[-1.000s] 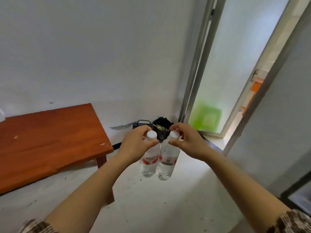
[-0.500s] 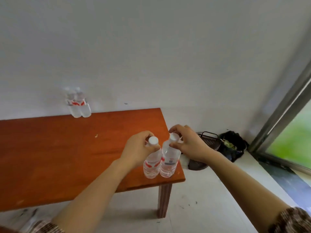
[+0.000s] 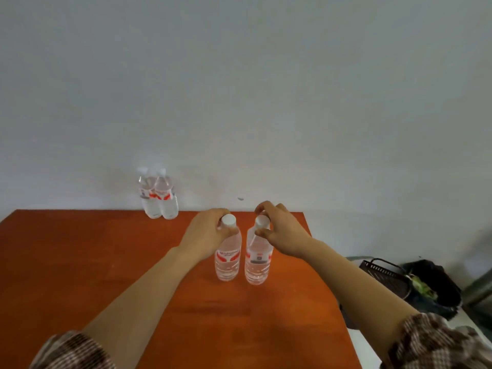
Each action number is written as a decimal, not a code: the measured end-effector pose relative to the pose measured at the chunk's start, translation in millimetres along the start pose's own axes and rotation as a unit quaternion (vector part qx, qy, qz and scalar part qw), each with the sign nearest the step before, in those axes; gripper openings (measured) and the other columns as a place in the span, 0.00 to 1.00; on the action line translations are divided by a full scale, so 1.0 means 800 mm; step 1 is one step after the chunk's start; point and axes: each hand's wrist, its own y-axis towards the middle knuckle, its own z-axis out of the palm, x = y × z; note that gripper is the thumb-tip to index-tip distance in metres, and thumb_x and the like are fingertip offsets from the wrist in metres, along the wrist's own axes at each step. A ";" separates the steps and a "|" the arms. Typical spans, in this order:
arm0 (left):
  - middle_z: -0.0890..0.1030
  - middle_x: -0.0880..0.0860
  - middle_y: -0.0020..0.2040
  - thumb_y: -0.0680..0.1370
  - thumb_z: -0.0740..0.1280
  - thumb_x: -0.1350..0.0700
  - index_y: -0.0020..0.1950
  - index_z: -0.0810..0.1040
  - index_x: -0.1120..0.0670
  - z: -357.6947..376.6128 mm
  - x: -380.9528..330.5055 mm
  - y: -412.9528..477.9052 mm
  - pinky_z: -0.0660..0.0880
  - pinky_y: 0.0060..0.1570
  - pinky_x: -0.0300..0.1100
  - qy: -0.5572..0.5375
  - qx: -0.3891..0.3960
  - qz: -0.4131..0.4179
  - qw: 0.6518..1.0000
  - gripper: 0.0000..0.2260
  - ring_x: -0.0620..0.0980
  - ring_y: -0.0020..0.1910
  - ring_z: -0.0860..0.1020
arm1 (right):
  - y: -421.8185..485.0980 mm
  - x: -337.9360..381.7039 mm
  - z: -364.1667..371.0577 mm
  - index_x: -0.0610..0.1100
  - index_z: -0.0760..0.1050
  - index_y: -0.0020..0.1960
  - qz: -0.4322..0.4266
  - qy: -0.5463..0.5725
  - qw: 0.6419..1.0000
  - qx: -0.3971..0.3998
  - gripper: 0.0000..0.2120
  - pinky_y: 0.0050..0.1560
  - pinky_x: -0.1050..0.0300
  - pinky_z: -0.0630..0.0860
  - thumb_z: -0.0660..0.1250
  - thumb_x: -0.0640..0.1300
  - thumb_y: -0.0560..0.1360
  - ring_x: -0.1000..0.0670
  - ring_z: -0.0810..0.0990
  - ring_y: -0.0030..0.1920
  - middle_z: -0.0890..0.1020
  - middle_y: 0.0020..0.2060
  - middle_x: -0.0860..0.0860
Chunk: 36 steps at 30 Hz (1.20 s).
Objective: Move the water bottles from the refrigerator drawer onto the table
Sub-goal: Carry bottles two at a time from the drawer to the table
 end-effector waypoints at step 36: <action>0.77 0.56 0.58 0.78 0.67 0.57 0.63 0.74 0.58 -0.062 0.288 0.350 0.71 0.53 0.45 0.091 0.040 -0.030 0.995 0.14 0.56 0.57 0.76 | 0.441 0.044 0.190 0.47 0.61 0.61 0.080 0.069 0.994 -0.021 0.24 0.45 0.54 0.73 0.71 0.40 0.72 0.47 0.74 0.44 0.76 0.50 0.44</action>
